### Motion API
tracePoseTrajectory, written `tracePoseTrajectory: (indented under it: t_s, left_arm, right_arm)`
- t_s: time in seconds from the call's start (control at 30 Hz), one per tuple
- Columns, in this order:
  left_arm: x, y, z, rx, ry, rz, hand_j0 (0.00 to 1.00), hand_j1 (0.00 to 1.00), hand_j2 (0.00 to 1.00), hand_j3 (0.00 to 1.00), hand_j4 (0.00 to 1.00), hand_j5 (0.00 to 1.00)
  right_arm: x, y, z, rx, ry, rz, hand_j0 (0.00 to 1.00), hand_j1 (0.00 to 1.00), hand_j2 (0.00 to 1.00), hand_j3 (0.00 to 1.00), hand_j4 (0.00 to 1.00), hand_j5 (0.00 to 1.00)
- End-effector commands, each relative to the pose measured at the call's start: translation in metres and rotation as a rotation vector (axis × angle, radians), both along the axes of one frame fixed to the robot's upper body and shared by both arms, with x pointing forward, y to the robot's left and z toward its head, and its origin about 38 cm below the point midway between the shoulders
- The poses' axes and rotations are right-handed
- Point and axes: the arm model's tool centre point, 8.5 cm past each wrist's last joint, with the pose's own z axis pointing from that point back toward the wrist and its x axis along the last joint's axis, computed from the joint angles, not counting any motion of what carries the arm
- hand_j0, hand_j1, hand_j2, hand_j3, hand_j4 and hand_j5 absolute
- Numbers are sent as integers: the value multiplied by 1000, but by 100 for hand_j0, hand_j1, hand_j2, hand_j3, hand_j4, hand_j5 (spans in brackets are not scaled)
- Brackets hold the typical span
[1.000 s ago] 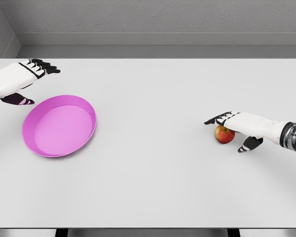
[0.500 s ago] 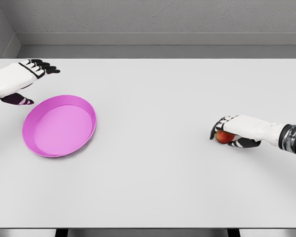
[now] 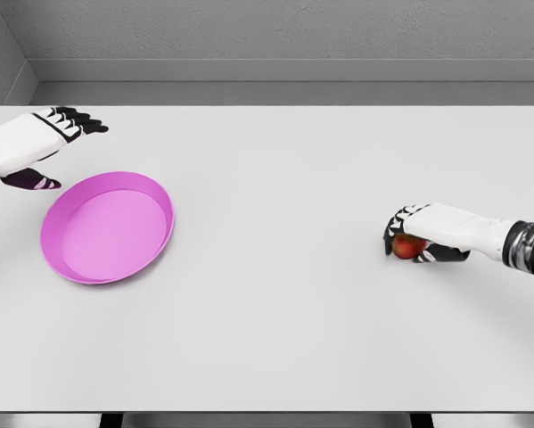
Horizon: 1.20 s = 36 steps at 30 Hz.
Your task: Put the apple on the plate with both arms
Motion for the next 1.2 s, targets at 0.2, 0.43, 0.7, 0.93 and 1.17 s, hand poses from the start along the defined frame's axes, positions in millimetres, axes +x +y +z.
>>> tracePoseTrajectory:
  t_s: [0.2, 0.43, 0.7, 0.93, 1.17]
  left_arm:
    - [0, 1, 2, -7, -3, 3, 100, 100, 100, 100, 100, 100]
    - [0, 1, 2, -7, -3, 4, 100, 100, 100, 100, 100, 100]
    - [0, 2, 2, -5, -2, 4, 100, 100, 100, 100, 100, 100]
    - [0, 2, 2, -5, -2, 4, 100, 100, 100, 100, 100, 100]
    - [0, 3, 2, -4, -2, 5, 100, 100, 100, 100, 100, 100]
  right_arm:
    - [5, 6, 11, 12, -29, 11, 43, 43, 43, 43, 43, 43]
    - [13, 24, 23, 49, -70, 52, 43, 43, 43, 43, 43, 43]
    - [17, 43, 35, 91, -110, 123, 43, 43, 43, 43, 43, 43]
    - [18, 65, 43, 141, -143, 218, 41, 41, 41, 41, 41, 41]
    - [14, 90, 58, 206, -200, 361, 41, 41, 41, 41, 41, 41]
